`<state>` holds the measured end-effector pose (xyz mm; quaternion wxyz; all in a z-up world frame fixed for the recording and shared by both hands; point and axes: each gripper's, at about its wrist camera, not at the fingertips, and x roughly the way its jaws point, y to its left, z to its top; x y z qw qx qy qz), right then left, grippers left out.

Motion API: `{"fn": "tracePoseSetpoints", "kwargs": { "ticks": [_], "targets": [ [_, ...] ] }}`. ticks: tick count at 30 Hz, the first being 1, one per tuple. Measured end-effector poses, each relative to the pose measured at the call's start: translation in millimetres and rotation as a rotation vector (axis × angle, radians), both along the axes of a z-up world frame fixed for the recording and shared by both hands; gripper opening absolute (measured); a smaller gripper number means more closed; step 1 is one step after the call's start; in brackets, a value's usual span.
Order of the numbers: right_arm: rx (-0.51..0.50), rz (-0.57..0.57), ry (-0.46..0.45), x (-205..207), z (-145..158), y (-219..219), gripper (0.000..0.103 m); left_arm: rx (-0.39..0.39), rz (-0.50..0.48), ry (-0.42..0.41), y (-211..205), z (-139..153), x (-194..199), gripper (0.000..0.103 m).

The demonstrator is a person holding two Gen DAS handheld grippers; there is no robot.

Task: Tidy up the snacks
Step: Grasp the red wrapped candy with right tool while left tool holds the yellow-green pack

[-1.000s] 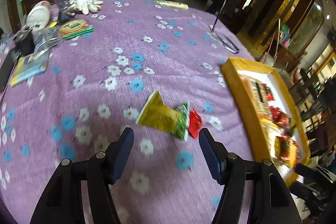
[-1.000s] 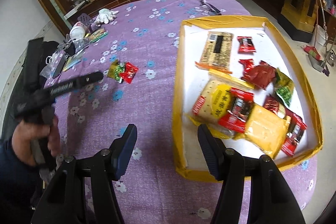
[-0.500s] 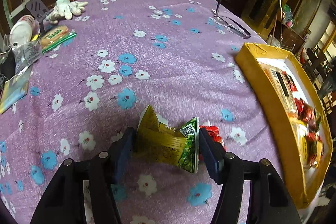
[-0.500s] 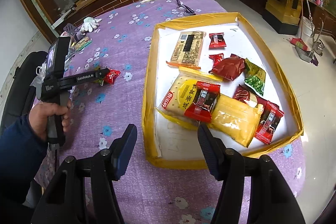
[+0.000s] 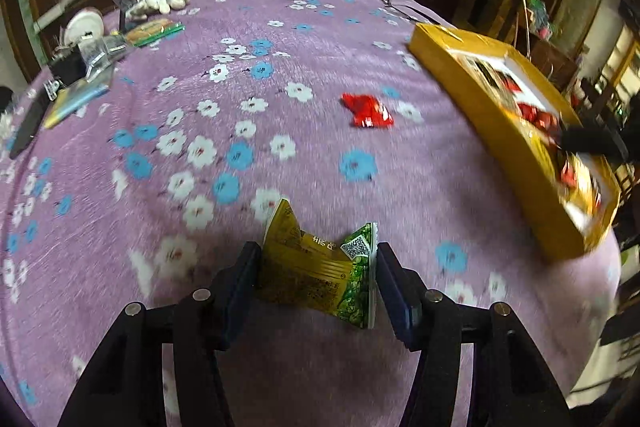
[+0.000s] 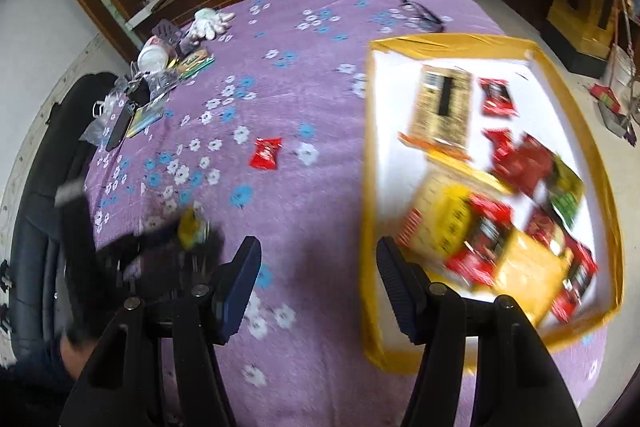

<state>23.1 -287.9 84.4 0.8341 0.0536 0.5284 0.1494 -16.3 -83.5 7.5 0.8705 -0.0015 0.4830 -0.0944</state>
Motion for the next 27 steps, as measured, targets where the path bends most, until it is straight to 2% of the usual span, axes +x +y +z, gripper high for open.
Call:
{"fn": "tracePoseSetpoints", "kwargs": {
  "ticks": [7,13,15,17,19,21,27],
  "targets": [
    [-0.033,0.066,0.098,67,-29,52,0.057,0.041,-0.009,-0.004,-1,-1,-7,0.061],
    [-0.071,0.095,0.14,99,-52,81,0.044,0.061,-0.017,-0.009,-3,-3,-8,0.061],
    [-0.111,0.095,0.154,105,-61,88,0.03,0.07,-0.02,-0.01,-4,-3,-8,0.061],
    [-0.107,0.103,0.164,109,-66,92,0.019,0.073,-0.02,-0.01,-4,-3,-9,0.061],
    [-0.13,0.115,0.158,107,-67,97,0.016,0.083,-0.023,-0.015,-6,-3,-11,0.061],
    [-0.146,0.127,0.144,102,-66,99,0.015,0.087,-0.025,-0.017,-6,-3,-10,0.061],
    [-0.102,0.137,0.125,69,-54,82,0.015,0.107,-0.034,-0.029,-8,-2,-11,0.061]
  ]
}}
